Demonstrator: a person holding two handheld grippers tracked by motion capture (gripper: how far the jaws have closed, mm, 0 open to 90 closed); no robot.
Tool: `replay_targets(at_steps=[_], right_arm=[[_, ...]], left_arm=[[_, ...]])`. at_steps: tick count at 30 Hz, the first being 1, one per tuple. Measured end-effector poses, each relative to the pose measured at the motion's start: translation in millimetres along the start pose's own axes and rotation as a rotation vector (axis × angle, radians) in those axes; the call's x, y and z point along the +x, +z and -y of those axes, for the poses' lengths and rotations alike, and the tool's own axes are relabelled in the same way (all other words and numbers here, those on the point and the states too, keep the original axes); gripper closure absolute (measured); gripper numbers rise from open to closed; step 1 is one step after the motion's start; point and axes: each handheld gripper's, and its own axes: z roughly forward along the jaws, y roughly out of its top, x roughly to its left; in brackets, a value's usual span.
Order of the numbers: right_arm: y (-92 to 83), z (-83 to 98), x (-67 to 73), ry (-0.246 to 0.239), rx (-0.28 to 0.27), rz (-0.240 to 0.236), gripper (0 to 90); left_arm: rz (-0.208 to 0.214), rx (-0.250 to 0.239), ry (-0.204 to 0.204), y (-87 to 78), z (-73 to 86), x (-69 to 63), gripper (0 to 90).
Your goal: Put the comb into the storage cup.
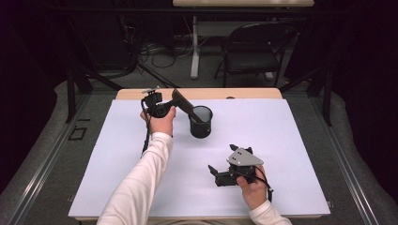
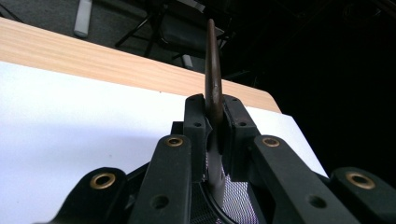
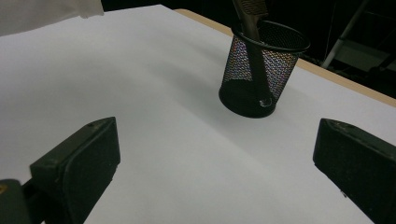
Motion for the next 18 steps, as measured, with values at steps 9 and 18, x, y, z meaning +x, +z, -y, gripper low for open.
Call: replay_targets(at_steps=[9,18], right_arm=[[-0.2,0.0,0.1,-0.001,0.001,0.0,0.8],[-0.1,0.0,-0.1,0.0,0.001,0.0,0.8]], left_arm=[[0.0,-0.006,0.004,0.1,0.2,-0.6,80.3],[-0.003,-0.015,0.008,-1.3,-0.6,-0.1,76.7]])
